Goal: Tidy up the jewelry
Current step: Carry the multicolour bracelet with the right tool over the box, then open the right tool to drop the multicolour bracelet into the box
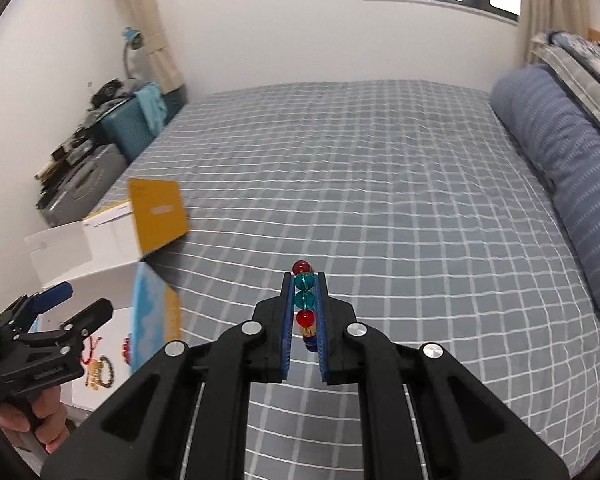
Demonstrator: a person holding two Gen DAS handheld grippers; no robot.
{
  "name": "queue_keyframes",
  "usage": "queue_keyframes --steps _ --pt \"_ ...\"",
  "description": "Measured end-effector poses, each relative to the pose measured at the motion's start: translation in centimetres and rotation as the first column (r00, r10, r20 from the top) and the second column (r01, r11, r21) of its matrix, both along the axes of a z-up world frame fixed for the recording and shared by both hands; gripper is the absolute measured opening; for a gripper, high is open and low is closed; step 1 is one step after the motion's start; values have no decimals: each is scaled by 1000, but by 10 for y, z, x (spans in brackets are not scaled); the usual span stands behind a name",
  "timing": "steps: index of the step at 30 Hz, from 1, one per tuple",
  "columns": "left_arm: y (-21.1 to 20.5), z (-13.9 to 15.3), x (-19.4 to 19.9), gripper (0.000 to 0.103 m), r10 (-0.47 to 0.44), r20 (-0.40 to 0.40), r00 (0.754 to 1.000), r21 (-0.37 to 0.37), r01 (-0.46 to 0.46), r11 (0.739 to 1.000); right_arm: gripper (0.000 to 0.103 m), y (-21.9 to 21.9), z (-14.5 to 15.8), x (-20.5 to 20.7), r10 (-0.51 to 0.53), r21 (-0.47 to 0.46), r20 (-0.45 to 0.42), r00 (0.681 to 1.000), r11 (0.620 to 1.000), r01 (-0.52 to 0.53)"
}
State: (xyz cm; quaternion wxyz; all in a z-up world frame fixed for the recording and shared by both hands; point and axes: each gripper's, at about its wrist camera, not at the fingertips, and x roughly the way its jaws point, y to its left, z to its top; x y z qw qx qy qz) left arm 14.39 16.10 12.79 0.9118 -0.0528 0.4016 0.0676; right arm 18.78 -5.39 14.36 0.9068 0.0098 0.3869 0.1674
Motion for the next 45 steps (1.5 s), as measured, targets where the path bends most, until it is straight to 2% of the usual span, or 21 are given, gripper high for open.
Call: queue_keyframes --steps 8,14,20,26,36,41,45 --pt "50 12 -30 97 106 22 994 15 -106 994 9 81 11 -22 163 18 24 986 986 -163" --pt "94 13 -61 97 200 21 980 32 -200 979 9 147 11 -43 294 22 33 955 955 -295" --pt "135 -1 -87 97 268 -4 963 33 -268 963 9 206 -7 -64 394 9 15 919 919 -394" --pt "164 -31 -105 97 303 -56 951 49 -301 953 9 242 -52 -74 423 -9 -62 904 905 -424" --pt "192 -76 -125 97 328 -116 937 37 -326 945 9 276 -127 -65 371 -51 -200 907 921 -387" --pt "196 -84 -132 97 335 -118 935 33 -333 942 10 281 -143 -62 362 -63 -231 903 921 -385" --pt "196 -85 -136 97 337 -115 934 36 -335 941 13 280 -138 -66 359 -74 -201 911 922 -379"
